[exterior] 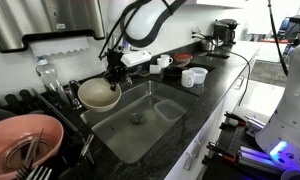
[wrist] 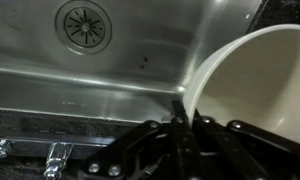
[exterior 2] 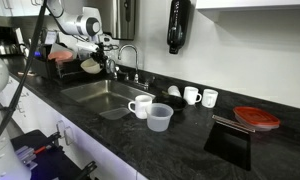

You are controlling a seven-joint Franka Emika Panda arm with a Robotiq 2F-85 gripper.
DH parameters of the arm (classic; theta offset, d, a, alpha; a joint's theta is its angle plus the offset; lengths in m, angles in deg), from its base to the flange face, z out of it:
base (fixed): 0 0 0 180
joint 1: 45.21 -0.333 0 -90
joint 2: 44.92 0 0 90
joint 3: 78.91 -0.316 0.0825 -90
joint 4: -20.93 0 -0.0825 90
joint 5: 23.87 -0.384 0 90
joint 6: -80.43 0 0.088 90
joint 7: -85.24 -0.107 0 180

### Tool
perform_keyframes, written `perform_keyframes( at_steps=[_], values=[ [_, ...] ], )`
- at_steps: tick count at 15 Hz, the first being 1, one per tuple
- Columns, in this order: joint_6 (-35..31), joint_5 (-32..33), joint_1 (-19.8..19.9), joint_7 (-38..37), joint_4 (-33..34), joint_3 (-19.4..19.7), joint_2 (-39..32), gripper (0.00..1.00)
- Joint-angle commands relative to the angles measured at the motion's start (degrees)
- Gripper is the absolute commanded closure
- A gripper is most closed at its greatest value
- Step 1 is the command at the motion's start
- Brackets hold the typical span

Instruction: Remove the beige bowl from the sink and place it on the drying rack

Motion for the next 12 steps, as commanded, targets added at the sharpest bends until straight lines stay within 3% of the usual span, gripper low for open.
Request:
perform_keyframes(
  at_steps=[1,5,12],
  values=[
    [-4.43,4.71,-0.59,-0.44,-1.93,-0.22,2.80,0.99],
    [-9.08,11.50,-2.18,-1.41,-1.06,-0.75,4.54,0.99],
    [-15.39,16.06,-4.40,-0.11,1.16,-2.71,6.61,0.99]
  ],
)
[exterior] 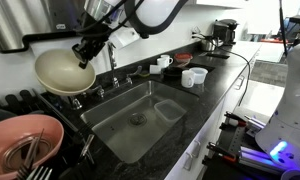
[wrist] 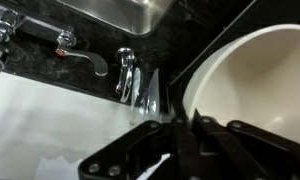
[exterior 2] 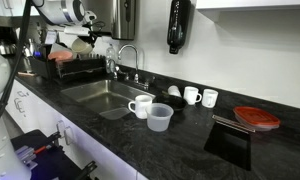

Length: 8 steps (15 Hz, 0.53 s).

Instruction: Remove the beige bowl from the sink and place it on the drying rack

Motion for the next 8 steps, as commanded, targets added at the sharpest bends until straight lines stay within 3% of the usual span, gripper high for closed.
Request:
perform_keyframes(
  at_steps=[1,8],
  values=[
    [-3.01,3.71,-1.07,0.23,1.66,-0.05,-0.25,0.99],
    [-2.51,11.46,-5.08,0.96,12.31,-0.19,-8.34,0.99]
  ],
)
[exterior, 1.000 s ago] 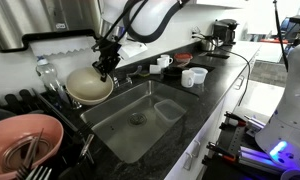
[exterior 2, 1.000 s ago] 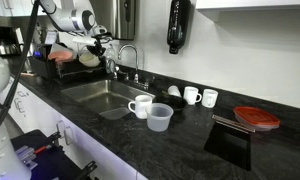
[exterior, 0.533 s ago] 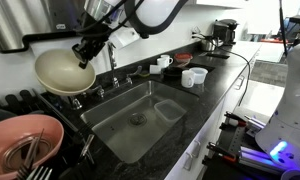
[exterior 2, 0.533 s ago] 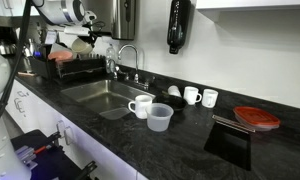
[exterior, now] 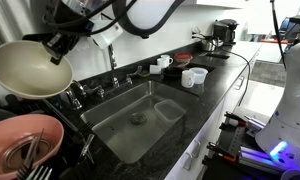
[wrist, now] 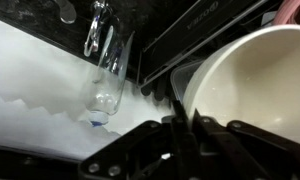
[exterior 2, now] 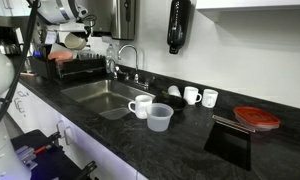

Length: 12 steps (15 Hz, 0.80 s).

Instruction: Remove the beige bowl from the sink and place it on the drying rack

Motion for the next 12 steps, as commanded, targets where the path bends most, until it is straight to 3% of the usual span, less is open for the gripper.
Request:
perform_keyframes(
  at_steps=[1,7,12],
  values=[
    [-0.26,2.95,-1.52,1.37,6.68,0.11,-5.43,0.99],
    [0.90,2.42,-3.35,5.36,15.89,-0.58,-13.30,0.99],
    [2.16,-2.00,-4.19,12.62,22.30,-0.16,-18.55,0.99]
  ],
)
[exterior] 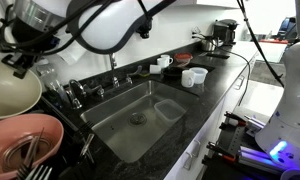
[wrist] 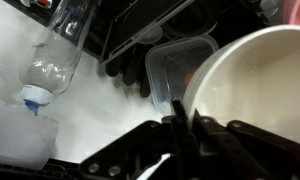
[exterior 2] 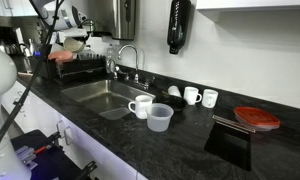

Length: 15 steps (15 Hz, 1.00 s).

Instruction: Remove the beige bowl from the sink and place it on the drying rack

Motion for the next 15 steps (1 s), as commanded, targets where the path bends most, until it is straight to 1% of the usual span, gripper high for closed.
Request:
perform_keyframes(
  at_steps=[1,4,7,12,15],
  values=[
    [1.93,-3.45,-0.05,5.90,5.80,-0.30,-4.17,0.99],
    [3.03,-6.66,0.58,9.75,9.19,-1.08,-7.12,0.99],
    [4.12,-8.28,0.13,11.54,12.43,-0.50,-9.64,0.99],
    [6.10,-9.06,0.24,12.43,15.22,0.38,-12.86,0.99],
    [7.94,-9.60,0.57,13.64,15.21,-0.46,-13.45,0.99]
  ],
)
